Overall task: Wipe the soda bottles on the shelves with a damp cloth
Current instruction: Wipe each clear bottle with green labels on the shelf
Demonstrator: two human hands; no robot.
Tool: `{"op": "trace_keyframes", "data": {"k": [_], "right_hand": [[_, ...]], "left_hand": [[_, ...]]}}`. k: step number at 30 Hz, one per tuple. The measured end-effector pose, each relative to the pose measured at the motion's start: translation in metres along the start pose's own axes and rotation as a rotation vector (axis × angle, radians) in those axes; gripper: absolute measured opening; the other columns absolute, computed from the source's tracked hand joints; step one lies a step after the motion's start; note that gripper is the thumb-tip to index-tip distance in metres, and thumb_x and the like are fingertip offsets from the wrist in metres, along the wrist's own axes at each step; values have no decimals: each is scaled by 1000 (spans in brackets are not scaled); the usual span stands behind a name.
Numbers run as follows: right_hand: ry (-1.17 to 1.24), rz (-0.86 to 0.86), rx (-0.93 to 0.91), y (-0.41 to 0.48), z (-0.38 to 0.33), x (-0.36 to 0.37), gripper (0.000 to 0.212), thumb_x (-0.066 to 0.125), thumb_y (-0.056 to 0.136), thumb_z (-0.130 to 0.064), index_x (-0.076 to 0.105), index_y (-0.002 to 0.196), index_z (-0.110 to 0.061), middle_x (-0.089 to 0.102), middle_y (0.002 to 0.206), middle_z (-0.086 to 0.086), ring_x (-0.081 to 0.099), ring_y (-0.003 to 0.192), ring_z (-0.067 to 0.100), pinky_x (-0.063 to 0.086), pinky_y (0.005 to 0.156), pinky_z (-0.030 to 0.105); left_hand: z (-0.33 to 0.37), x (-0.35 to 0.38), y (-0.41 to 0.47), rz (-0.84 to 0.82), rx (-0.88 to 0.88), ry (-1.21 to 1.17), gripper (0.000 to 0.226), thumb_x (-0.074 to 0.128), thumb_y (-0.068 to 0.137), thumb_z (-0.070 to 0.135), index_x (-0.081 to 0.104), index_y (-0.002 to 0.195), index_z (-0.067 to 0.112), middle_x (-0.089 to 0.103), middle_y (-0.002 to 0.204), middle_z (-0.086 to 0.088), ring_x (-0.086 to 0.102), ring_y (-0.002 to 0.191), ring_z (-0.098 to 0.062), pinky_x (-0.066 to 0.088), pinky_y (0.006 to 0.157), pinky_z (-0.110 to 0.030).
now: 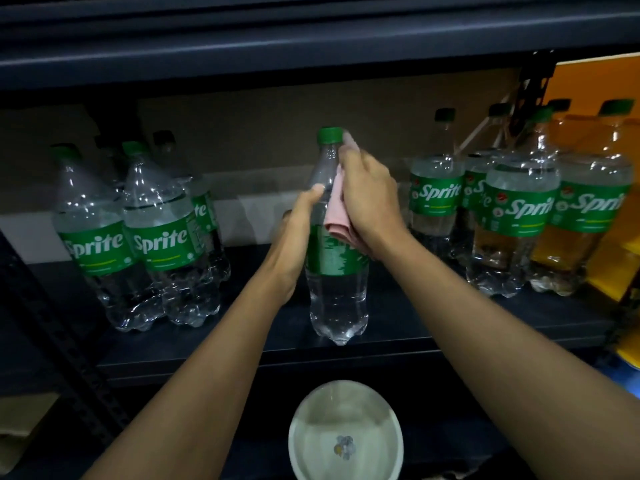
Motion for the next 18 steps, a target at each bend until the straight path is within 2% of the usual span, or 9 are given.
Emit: {"op": "trace_keyframes", "data": {"k": [2,3,5,7,10,14,16,18], "right_hand": [[26,132,-75,-13,9,8,45,36,105,-46,64,134,-27,71,114,-5,63,100,12,51,92,39],[21,209,-147,-24,15,12,46,35,105,-44,62,136,-24,69,116,-6,62,104,10,51,95,38],[-36,299,-304,-50,35,21,50,33,107,-38,47,151,-19,58,139,-2,52,129,9,44,109,33],[-64,324,-348,-77,64,28,53,33,108,-36,28,158,-19,39,160,7,37,148,16,35,119,41],[-21,272,-223,-111,110,37,58,33,107,-41,17,159,-22,29,165,8,30,152,20,34,119,53],[7,186,-109,-133,142,40,63,29,106,-49,19,162,-22,25,166,-2,26,153,11,30,121,52],[32,167,-83,-132,140,39,61,27,105,-53,18,161,-31,25,165,-6,26,152,9,29,122,50],[74,174,-45,-118,128,35,63,28,103,-55,17,161,-32,29,160,-8,30,149,7,30,121,47]], "left_hand": [[-5,1,-1,5,-7,-41,65,62,91,68,71,130,18,79,118,-11,75,112,-27,58,101,-47],[-7,1,-1,19,2,-42,59,65,94,64,72,129,17,79,116,-10,76,110,-24,60,95,-41],[-10,2,1,18,31,-21,49,64,98,58,74,124,17,80,113,-9,77,107,-23,60,92,-39],[-9,3,-1,10,41,-32,56,67,93,63,74,123,17,80,113,-11,77,107,-26,59,98,-44],[-11,2,-1,42,31,-40,78,69,74,75,68,127,17,79,117,-5,76,109,-22,56,104,-45],[-16,-3,1,136,-38,-48,109,71,55,84,41,137,20,65,125,5,70,110,-8,55,105,-41],[-18,-4,3,125,-41,-59,103,73,57,83,42,134,21,64,126,6,70,110,-5,55,104,-39],[-20,-6,6,100,-39,-61,93,74,66,80,47,133,21,67,127,4,72,110,-7,55,105,-40]]}}
Point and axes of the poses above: each hand's wrist, its own y-axis towards the middle knuckle, its own x-axis out of the palm, z = x × y, the point moved 3 cm from there along y, towards the middle knuckle
